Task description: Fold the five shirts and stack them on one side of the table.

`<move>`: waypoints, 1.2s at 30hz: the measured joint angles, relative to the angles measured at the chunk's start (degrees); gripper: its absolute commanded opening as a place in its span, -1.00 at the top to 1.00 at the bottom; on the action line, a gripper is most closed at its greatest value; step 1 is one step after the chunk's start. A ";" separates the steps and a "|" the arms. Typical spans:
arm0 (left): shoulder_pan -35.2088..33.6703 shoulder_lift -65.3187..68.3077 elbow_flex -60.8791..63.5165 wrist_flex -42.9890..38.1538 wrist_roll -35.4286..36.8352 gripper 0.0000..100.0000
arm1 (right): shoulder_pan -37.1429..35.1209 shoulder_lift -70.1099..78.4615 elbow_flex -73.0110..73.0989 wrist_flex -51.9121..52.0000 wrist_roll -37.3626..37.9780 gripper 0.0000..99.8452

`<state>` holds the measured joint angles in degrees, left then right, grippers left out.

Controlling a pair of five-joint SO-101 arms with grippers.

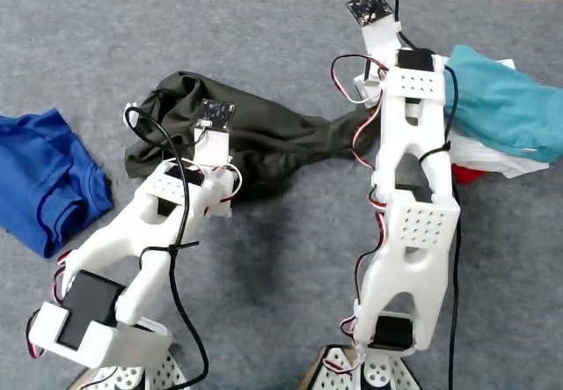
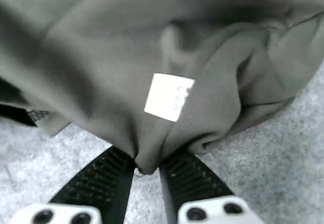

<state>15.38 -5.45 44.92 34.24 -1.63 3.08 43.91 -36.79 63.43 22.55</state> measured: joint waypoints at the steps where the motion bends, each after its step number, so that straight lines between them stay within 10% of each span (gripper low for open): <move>1: 0.00 0.00 -0.26 0.00 0.00 0.96 | 0.00 0.00 0.00 0.00 0.00 0.99; 18: -5.01 -20.75 -39.38 49.76 -12.84 0.96 | -0.26 -6.07 -23.30 21.71 -10.20 0.99; 36: -12.57 -41.76 -66.29 59.25 -13.45 0.96 | -0.88 -32.35 -55.56 30.24 -14.15 0.99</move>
<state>2.81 -47.21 -21.36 93.49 -15.08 2.20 11.56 -92.35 93.67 8.40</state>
